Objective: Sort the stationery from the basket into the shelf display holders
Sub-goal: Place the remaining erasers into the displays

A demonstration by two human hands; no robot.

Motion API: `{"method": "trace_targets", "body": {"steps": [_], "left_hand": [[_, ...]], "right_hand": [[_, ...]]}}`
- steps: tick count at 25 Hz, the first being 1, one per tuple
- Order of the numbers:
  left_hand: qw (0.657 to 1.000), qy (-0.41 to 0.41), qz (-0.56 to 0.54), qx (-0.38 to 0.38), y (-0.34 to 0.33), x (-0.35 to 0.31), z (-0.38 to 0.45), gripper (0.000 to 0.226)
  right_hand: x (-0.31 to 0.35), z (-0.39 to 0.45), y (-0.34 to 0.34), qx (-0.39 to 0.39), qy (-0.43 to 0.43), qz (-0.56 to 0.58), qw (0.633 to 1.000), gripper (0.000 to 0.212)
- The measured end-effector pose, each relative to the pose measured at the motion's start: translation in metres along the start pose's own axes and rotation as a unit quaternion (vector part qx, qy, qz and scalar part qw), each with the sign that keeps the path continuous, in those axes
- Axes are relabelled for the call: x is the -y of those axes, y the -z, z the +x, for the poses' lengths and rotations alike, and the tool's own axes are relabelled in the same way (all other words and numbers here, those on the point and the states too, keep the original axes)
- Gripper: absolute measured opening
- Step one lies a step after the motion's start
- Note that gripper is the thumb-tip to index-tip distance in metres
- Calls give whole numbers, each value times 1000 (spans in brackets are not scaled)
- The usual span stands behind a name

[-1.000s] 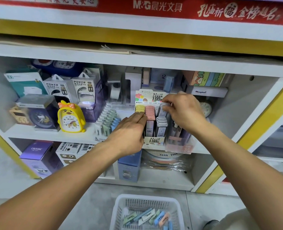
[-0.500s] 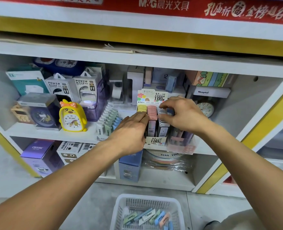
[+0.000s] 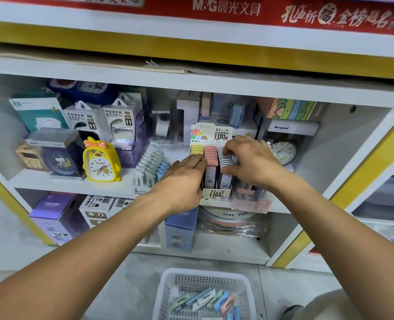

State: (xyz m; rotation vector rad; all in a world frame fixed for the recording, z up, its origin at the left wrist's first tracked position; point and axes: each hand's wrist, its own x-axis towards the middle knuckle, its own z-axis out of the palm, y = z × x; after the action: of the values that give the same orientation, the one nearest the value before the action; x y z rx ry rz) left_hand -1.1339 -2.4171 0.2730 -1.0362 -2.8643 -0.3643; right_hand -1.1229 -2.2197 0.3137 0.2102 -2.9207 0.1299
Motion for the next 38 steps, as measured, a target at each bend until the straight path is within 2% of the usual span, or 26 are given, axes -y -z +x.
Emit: {"method": "trace_targets", "body": {"steps": [3, 5, 7, 9, 11, 13, 15, 17, 20, 22, 25, 29, 34, 38], "left_hand": [[1000, 4, -11, 3, 0, -2, -4, 75], [999, -2, -21, -27, 3, -3, -10, 72], [996, -2, -15, -84, 7, -3, -19, 59], [993, 9, -2, -118, 3, -2, -34, 36], [998, 33, -28, -48, -11, 1, -54, 23], [992, 56, -22, 108, -40, 4, -73, 24], [972, 68, -1, 227, -77, 4, -89, 31], [951, 73, 1, 301, -123, 1, -108, 33], [918, 87, -13, 387, -194, -4, -133, 37], [903, 104, -25, 416, -238, -3, -142, 39], [902, 134, -52, 408, -288, 0, -143, 41], [905, 198, -55, 373, -336, 2, -138, 59], [882, 333, -110, 315, -382, -5, -131, 68], [889, 352, -150, 250, -401, -10, -136, 73]], "right_hand": [[2, -6, 6, 19, -4, 12, 1000, 44], [7, -12, 10, -1, 9, 25, 1000, 39], [18, -21, 12, -52, 20, 95, 994, 24], [37, -38, 3, -54, 16, 190, 980, 16], [55, -60, -23, 23, 20, 198, 980, 15], [68, -84, -67, 161, 31, 134, 977, 17], [70, -111, -115, 282, 30, 66, 957, 24], [64, -143, -170, 375, 6, 50, 926, 30], [47, -185, -240, 443, -75, 71, 891, 33], [34, -206, -278, 435, -164, 109, 879, 33], [25, -231, -327, 381, -286, 154, 866, 34], [36, -248, -366, 317, -414, 214, 826, 54], [55, -246, -399, 242, -457, 173, 839, 70], [62, -245, -405, 176, -474, 154, 849, 67]]}}
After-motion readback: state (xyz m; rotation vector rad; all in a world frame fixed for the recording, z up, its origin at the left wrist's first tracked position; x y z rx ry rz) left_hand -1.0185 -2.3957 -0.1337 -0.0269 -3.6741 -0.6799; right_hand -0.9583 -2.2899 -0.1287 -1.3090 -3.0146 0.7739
